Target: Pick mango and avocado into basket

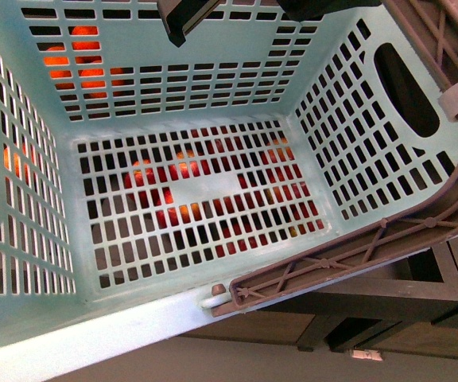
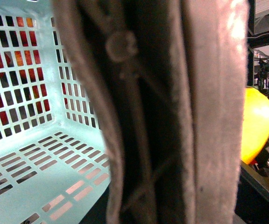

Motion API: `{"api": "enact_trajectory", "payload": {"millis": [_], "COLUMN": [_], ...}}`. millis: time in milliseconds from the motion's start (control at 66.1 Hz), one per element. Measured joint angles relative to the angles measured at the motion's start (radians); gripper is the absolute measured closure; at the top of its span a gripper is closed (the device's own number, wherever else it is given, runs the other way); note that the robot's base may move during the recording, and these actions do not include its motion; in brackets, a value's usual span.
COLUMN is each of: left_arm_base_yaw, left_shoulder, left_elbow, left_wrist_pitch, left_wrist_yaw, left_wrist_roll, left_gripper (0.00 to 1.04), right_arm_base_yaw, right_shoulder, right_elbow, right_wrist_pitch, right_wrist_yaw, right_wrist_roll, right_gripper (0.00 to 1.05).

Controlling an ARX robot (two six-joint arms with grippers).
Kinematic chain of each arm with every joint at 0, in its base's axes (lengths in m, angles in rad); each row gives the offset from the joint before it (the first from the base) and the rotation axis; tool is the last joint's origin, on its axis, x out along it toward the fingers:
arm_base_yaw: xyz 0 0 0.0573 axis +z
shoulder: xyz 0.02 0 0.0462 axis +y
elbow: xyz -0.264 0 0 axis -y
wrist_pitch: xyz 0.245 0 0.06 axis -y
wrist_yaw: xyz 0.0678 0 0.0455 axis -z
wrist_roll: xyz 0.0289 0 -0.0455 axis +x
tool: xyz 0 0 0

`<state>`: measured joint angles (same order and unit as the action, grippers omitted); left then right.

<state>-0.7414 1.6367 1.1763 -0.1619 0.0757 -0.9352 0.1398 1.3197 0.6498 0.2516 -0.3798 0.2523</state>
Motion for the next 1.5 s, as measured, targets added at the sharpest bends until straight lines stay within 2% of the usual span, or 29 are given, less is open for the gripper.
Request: {"api": "enact_trajectory", "payload": {"millis": [438, 559, 650, 680, 892, 1028, 1058, 1073, 1134, 1194, 1240, 1497], "left_arm_base_yaw": [0.000, 0.000, 0.000, 0.000, 0.000, 0.002, 0.002, 0.002, 0.002, -0.002, -0.002, -0.002], "left_shoulder": [0.000, 0.000, 0.000, 0.000, 0.003, 0.003, 0.003, 0.003, 0.003, 0.003, 0.003, 0.003], "left_elbow": [0.000, 0.000, 0.000, 0.000, 0.000, 0.000, 0.000, 0.000, 0.000, 0.000, 0.000, 0.000], "left_wrist_pitch": [0.000, 0.000, 0.000, 0.000, -0.001, -0.001, -0.001, -0.001, -0.001, -0.001, -0.001, -0.001], "left_wrist_yaw": [0.002, 0.000, 0.000, 0.002, -0.002, -0.008, -0.006, -0.004, -0.003, 0.000, 0.004, 0.002], "left_wrist_roll": [0.000, 0.000, 0.000, 0.001, -0.003, 0.000, 0.000, 0.000, -0.002, 0.001, 0.000, -0.001], "left_gripper": [0.91, 0.91, 0.91, 0.91, 0.91, 0.91, 0.91, 0.91, 0.91, 0.91, 0.91, 0.91], "right_arm_base_yaw": [0.070, 0.075, 0.074, 0.072, 0.014, -0.084, -0.089, -0.090, -0.092, -0.114, -0.126, -0.138], "right_shoulder": [0.111, 0.115, 0.113, 0.111, 0.041, -0.069, -0.074, -0.082, -0.096, -0.115, -0.133, -0.267], "right_elbow": [0.033, 0.033, 0.033, 0.032, 0.006, -0.028, -0.043, -0.069, -0.146, -0.233, -0.274, -0.418], "right_wrist_pitch": [0.029, 0.029, 0.032, 0.033, 0.023, -0.026, 0.013, 0.090, 0.289, 0.460, 0.523, 0.558], "right_wrist_yaw": [0.056, 0.074, 0.095, 0.097, 0.142, 0.150, 0.190, 0.253, 0.365, 0.373, 0.376, 0.380], "right_wrist_roll": [0.011, 0.011, 0.018, 0.018, 0.018, 0.016, -0.006, -0.033, -0.097, -0.166, -0.190, -0.235], "right_gripper": [0.42, 0.26, 0.08, 0.07, 0.09, 0.09, 0.11, 0.14, 0.22, 0.33, 0.40, 0.80]}}
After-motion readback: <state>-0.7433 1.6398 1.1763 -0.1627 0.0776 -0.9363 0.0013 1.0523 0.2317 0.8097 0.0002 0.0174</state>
